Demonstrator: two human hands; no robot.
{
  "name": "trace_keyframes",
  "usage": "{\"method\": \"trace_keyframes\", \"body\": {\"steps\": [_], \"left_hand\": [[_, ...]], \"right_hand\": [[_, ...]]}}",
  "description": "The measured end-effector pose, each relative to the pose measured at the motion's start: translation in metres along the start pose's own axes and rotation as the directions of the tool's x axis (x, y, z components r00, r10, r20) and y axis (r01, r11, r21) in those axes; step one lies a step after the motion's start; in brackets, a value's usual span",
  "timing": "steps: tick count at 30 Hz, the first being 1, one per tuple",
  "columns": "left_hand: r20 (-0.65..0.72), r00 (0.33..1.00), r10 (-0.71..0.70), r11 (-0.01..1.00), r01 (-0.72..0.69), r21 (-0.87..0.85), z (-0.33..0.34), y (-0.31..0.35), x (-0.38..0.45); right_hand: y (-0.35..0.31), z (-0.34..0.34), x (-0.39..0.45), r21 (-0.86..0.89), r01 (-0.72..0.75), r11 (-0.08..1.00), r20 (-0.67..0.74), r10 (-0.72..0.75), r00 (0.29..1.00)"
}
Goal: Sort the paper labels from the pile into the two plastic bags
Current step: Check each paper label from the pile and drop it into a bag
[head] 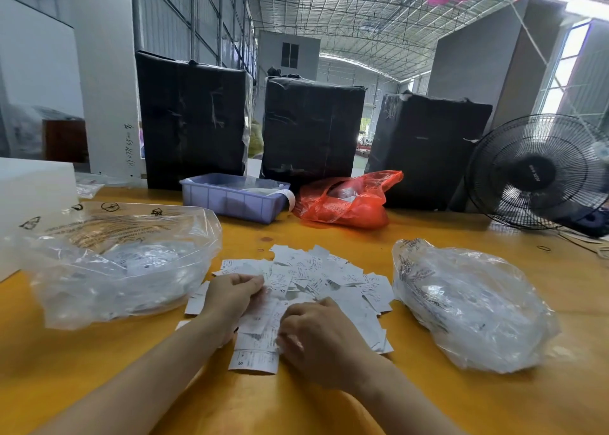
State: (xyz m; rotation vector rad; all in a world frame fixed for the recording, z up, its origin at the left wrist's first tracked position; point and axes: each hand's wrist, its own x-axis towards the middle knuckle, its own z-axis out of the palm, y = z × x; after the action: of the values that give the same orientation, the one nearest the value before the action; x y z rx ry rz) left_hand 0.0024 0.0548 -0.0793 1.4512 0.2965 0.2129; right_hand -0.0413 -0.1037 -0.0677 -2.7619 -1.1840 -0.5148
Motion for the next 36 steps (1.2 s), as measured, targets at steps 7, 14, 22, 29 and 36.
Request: {"method": "trace_keyframes", "body": {"steps": [7,14,22,29,36], "left_hand": [[0.094,0.994,-0.05,0.994,0.058,-0.088,0.018,-0.005,-0.009],[0.083,0.996,-0.032,0.998,0.037,-0.052,0.014,0.005,-0.013],[0.071,0.996,-0.06,0.976,0.074,-0.206,0.007,0.019,-0.012],[0.113,0.99,-0.081,0.939,0.114,-0.326,0.006,0.025,-0.015],[0.584,0.805,-0.105,0.841,0.385,-0.38,0.007,0.037,-0.03]], "right_hand": [[0.016,0.001,-0.003,0.192,-0.179,0.965,-0.106,0.202,0.974],[0.011,0.009,0.004,-0.01,-0.123,0.992,0.087,0.123,0.989],[0.01,0.0,-0.002,-0.232,0.083,0.969,-0.062,-0.099,0.993],[0.021,-0.013,-0.004,0.123,-0.161,0.979,-0.609,0.202,0.767],[0.043,-0.021,-0.019,0.301,-0.078,0.95,-0.737,0.284,0.613]]}}
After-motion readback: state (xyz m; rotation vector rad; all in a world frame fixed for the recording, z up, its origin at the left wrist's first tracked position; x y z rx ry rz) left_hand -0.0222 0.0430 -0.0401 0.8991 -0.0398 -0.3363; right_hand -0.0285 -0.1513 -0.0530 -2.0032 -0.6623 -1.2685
